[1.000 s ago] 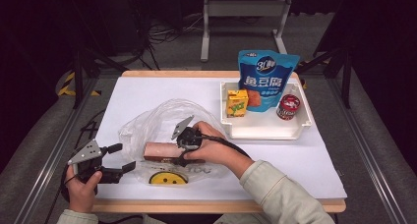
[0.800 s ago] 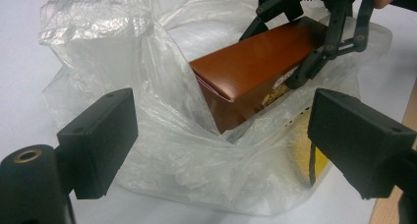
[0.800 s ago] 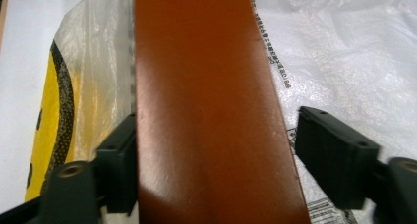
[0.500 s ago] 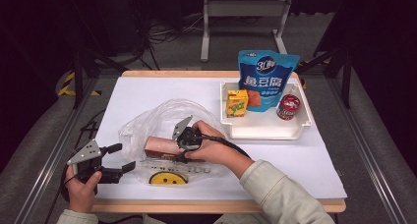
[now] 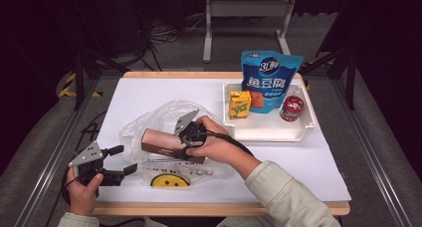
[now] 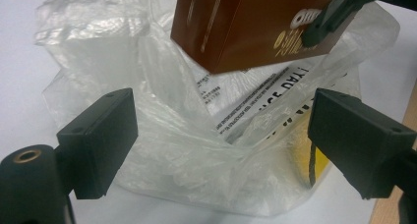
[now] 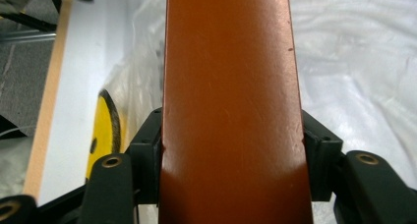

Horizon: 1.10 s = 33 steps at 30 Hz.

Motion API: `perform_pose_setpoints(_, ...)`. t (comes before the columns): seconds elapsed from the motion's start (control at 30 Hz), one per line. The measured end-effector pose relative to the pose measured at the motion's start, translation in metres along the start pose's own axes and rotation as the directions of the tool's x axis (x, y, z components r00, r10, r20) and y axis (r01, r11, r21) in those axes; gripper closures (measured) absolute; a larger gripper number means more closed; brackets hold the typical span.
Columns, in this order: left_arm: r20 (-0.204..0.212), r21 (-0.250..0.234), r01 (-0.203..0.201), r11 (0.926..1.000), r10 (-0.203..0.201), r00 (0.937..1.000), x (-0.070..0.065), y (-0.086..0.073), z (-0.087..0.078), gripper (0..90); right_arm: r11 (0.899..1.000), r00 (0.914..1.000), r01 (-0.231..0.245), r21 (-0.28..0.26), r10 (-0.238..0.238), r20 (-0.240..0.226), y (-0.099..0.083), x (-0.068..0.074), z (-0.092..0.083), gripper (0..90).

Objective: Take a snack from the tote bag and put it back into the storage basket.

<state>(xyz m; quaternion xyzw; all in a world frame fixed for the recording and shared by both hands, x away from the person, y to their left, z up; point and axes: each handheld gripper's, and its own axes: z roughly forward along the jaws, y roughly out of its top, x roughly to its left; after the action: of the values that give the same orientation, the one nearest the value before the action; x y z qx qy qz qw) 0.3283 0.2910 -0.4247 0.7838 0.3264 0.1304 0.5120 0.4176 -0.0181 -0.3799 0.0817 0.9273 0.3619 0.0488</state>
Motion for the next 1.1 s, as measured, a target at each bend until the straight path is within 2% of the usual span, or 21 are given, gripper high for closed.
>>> perform_pose_setpoints(0.1,0.003,-0.001,-0.002,1.0000,0.002,1.0000,0.000,0.000,0.000,12.3,1.000,0.9998,0.016,-0.013,-0.016,0.007,0.006,0.001,-0.007,41.5)
perform_pose_setpoints(0.57,0.001,0.000,-0.006,1.0000,0.006,1.0000,0.000,0.000,0.000,12.3,0.998,0.9994,0.034,-0.053,-0.034,0.004,0.021,0.004,-0.031,42.3)
perform_pose_setpoints(1.1,-0.001,-0.001,-0.005,1.0000,0.005,1.0000,0.000,0.000,-0.001,12.2,0.995,0.9978,0.055,-0.078,-0.052,0.041,0.022,-0.004,-0.075,42.3)
